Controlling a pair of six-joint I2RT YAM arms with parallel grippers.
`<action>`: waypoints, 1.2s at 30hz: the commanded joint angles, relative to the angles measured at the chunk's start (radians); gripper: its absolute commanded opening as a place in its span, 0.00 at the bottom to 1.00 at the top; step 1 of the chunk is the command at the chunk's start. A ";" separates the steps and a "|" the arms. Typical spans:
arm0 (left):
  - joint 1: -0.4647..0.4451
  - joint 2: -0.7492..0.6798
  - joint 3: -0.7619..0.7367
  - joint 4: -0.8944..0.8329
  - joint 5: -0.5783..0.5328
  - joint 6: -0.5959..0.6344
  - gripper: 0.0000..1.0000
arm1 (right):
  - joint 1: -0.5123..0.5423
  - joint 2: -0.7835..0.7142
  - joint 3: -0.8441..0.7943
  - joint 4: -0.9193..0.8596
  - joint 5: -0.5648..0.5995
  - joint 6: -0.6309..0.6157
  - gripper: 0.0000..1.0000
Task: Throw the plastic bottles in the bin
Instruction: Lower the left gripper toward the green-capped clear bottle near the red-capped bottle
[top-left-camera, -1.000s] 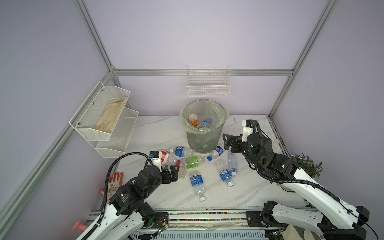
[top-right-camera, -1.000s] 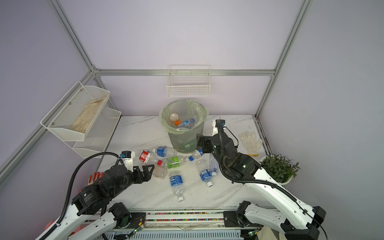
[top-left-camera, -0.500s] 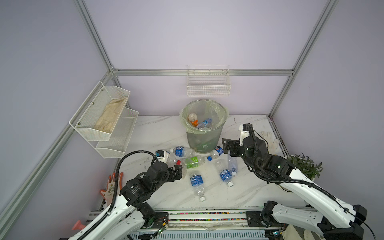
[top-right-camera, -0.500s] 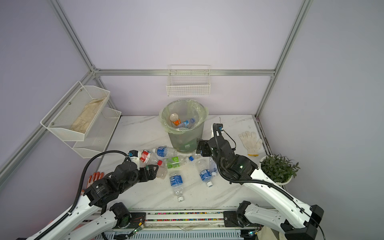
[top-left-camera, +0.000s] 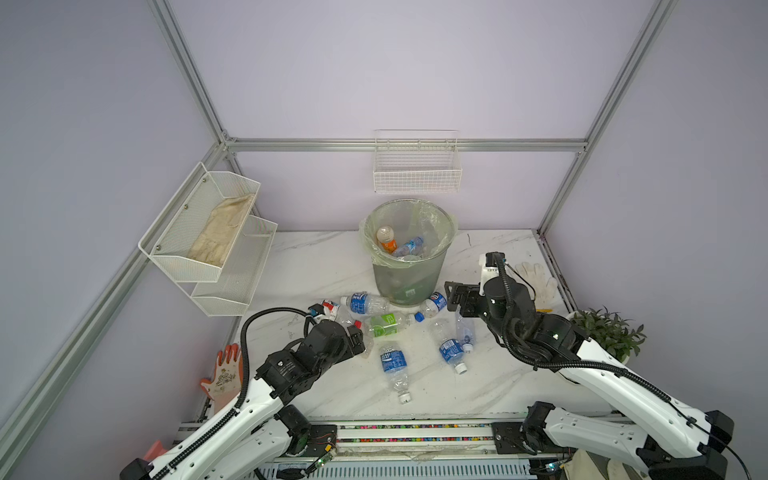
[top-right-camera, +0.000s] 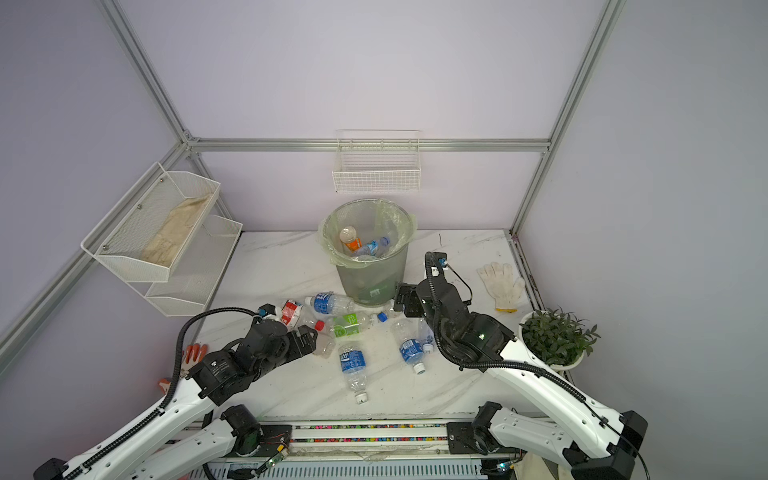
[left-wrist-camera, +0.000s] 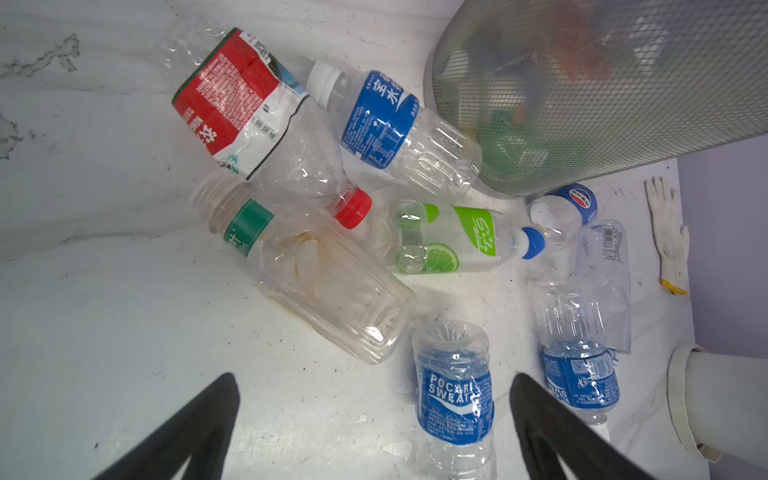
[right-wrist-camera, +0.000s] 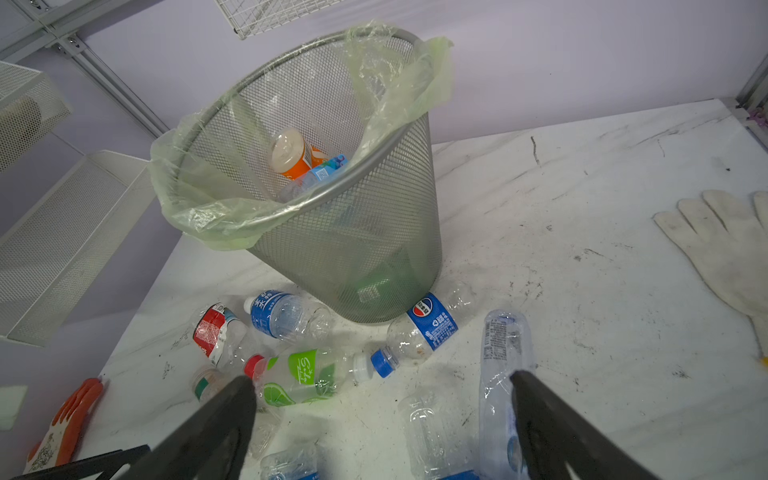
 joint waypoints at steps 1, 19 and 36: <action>0.012 0.043 -0.002 -0.031 -0.056 -0.156 1.00 | -0.002 -0.016 -0.008 -0.030 0.004 0.020 0.97; 0.049 0.368 0.204 -0.106 0.005 -0.363 1.00 | -0.002 -0.048 -0.050 -0.041 0.004 0.042 0.97; 0.091 0.458 0.229 -0.065 0.070 -0.388 1.00 | -0.002 -0.084 -0.098 -0.040 -0.006 0.049 0.97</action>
